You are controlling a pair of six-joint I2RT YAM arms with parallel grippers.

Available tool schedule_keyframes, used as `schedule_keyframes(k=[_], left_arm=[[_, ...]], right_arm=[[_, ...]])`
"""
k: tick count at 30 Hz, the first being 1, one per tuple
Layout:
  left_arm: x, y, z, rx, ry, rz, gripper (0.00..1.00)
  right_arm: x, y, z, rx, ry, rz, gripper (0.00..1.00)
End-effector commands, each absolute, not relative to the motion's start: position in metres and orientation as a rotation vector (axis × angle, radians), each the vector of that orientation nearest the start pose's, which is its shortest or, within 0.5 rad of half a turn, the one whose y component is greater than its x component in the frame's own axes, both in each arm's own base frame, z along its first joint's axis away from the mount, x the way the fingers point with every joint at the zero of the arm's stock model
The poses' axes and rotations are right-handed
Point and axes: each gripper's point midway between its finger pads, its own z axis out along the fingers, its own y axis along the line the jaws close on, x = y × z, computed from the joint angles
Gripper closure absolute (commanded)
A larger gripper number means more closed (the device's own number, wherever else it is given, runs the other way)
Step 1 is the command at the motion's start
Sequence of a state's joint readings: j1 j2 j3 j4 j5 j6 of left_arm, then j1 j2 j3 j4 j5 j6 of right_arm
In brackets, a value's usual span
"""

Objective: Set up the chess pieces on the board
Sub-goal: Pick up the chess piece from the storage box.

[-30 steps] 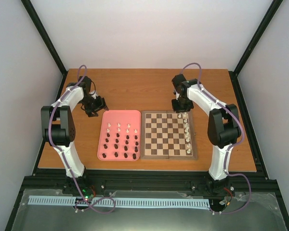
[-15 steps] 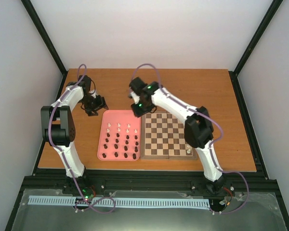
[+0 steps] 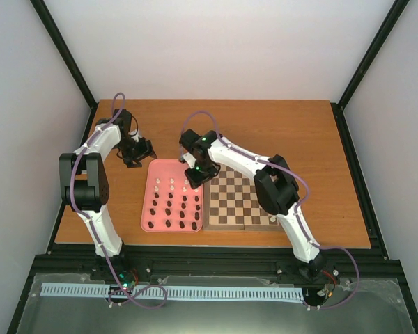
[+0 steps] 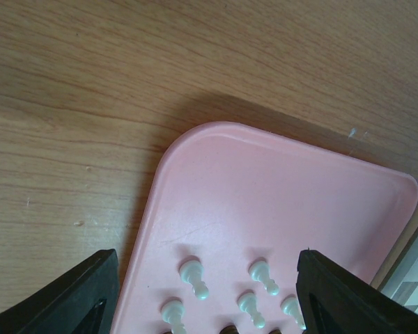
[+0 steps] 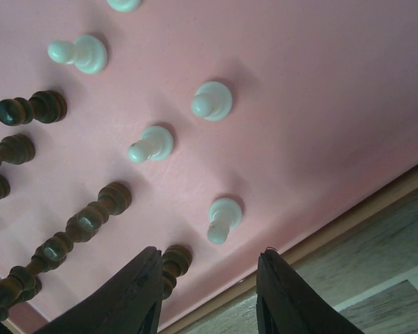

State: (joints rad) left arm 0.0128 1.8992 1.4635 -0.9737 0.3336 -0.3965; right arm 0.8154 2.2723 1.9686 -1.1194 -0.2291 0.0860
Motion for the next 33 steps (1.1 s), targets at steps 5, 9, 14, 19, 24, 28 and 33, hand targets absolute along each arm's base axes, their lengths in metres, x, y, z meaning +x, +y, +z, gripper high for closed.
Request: schedule_keyframes(k=[5,9,14,19,24,28,33], left_arm=[[0.393,-0.053,0.092,-0.532,2.923,-0.547,0.21],[0.393,-0.053,0.091,-0.533,2.925,-0.549,0.21],[0.394,-0.053,0.090,-0.532,2.927,-0.551,0.21],[0.394,-0.054,0.090,-0.532,2.928,-0.553,0.21],[0.395,-0.054,0.089,-0.532,2.929,-0.553,0.21],[0.395,-0.053,0.089,-0.532,2.929,-0.554,0.21],[0.395,-0.054,0.090,-0.532,2.928,-0.553,0.21]], right_arm=[[0.286,0.380,0.044,-1.194,2.905,0.444,0.65],[0.286,0.378,0.034,-1.201,2.929,0.419,0.66],[0.291,0.380,0.037,-1.189,2.908,0.411,0.69],[0.294,0.381,0.036,-1.186,2.902,0.400,0.73],[0.295,0.381,0.036,-1.191,2.897,0.388,0.80],[0.296,0.380,0.037,-1.193,2.895,0.386,0.87],[0.300,0.381,0.044,-1.192,2.864,0.380,0.97]])
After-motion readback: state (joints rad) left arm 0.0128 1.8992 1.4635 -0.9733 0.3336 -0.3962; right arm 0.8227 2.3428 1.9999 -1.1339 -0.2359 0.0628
